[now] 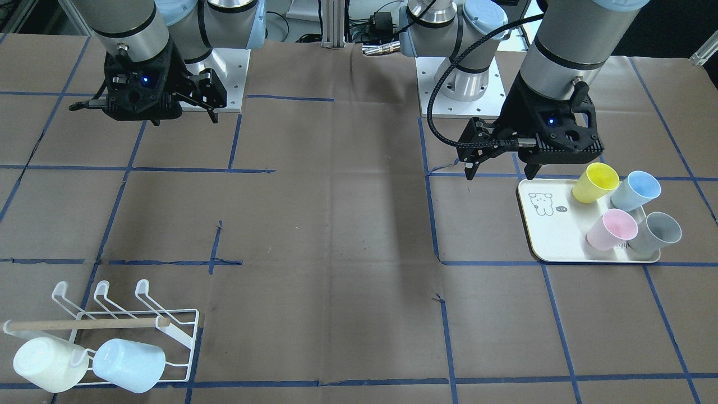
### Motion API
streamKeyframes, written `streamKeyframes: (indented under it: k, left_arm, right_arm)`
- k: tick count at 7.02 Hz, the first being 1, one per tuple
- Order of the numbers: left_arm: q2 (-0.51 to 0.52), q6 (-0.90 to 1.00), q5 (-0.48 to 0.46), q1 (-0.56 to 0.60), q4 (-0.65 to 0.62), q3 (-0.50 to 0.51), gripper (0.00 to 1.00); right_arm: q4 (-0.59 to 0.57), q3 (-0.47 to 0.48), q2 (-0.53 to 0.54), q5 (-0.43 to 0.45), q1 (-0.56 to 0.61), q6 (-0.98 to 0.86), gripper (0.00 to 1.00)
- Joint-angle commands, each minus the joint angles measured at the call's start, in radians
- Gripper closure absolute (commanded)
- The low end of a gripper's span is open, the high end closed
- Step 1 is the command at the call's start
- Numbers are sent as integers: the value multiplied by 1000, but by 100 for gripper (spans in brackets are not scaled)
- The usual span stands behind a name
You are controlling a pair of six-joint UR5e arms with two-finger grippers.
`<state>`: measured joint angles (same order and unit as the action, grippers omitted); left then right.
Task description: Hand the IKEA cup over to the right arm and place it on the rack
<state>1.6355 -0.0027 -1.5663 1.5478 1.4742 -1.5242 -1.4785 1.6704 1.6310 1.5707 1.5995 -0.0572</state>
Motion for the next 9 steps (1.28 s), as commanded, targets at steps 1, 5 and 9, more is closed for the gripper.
streamKeyframes:
  k: [1,5,9]
  left_arm:
    - [1,1,2,0,0,1,0]
    - [3,1,2,0,0,1,0]
    - [3,1,2,0,0,-1,0]
  right_arm:
    - [-6,-1,-8,-3,7,2,0]
    - [-8,-6,-23,-4,7,3,0]
    - [-9,-17,-27,-4,7,2,0]
